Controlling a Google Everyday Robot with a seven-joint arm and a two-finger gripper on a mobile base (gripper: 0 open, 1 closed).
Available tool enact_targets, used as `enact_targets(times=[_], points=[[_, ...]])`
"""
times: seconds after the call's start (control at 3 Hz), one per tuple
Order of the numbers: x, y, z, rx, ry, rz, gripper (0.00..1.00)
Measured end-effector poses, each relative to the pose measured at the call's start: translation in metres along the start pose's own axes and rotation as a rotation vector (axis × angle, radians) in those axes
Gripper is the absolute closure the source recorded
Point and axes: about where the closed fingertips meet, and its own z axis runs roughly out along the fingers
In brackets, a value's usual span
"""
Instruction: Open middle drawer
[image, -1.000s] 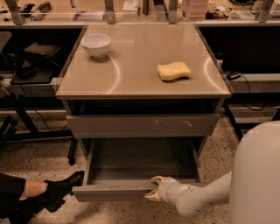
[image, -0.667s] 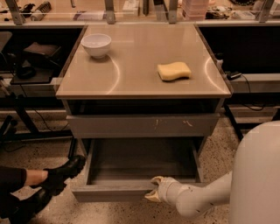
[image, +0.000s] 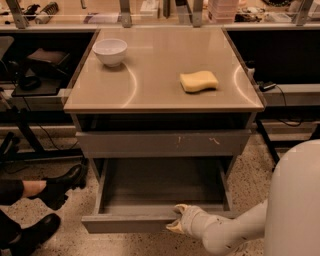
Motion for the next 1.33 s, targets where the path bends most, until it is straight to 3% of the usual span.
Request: enact_targets(times=[1.33], points=[[0.006,0.023,-0.02,-0.006,-0.003,0.006,1.0]])
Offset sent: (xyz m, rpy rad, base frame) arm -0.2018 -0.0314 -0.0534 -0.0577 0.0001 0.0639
